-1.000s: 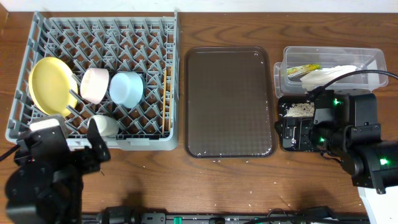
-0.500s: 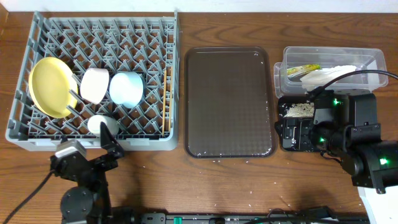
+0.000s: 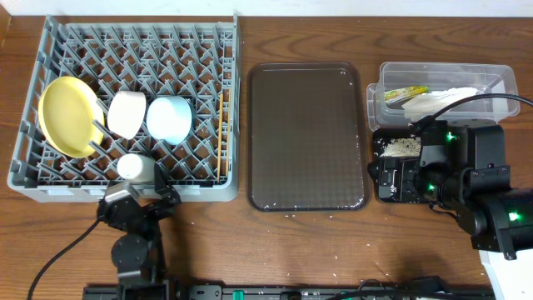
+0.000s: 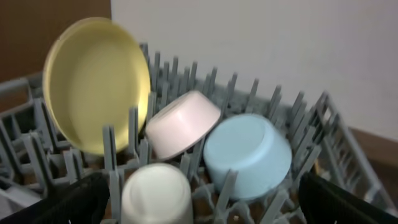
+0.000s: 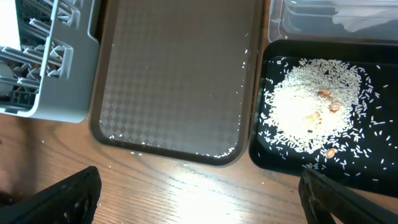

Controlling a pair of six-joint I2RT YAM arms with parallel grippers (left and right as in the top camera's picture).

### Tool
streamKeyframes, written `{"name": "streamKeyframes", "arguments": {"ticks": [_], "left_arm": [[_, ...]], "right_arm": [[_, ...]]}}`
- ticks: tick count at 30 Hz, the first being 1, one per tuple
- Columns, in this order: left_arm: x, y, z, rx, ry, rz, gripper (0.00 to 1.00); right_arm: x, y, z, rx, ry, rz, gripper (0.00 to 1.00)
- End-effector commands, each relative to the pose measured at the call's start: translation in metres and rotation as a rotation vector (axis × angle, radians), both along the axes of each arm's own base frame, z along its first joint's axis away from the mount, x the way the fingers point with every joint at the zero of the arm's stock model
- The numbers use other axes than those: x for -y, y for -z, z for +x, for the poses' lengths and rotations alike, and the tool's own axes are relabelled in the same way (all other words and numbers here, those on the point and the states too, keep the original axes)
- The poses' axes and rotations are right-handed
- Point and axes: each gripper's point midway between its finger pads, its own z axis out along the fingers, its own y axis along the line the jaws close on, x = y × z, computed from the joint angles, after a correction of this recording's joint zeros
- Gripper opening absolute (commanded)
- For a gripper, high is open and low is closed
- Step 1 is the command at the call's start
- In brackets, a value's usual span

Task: Sort waste into correct bins and load items into the dishwasher

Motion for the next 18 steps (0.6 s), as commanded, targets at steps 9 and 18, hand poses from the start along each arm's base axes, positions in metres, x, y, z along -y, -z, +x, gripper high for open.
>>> {"name": "streamKeyframes", "arguments": {"ticks": [9,18], "left_arm": [[0.002,0.025,0.001,-0.062,0.009,-0.017,0.98],[0.002,0.026,0.001,-0.067,0.009,-0.017,0.98]], "right_arm": [[0.002,-0.003,0.001,0.009,0.003,-0.001,0.99],[0.002,-0.003,0.001,0.009,0.003,-0.001,0.99]]}}
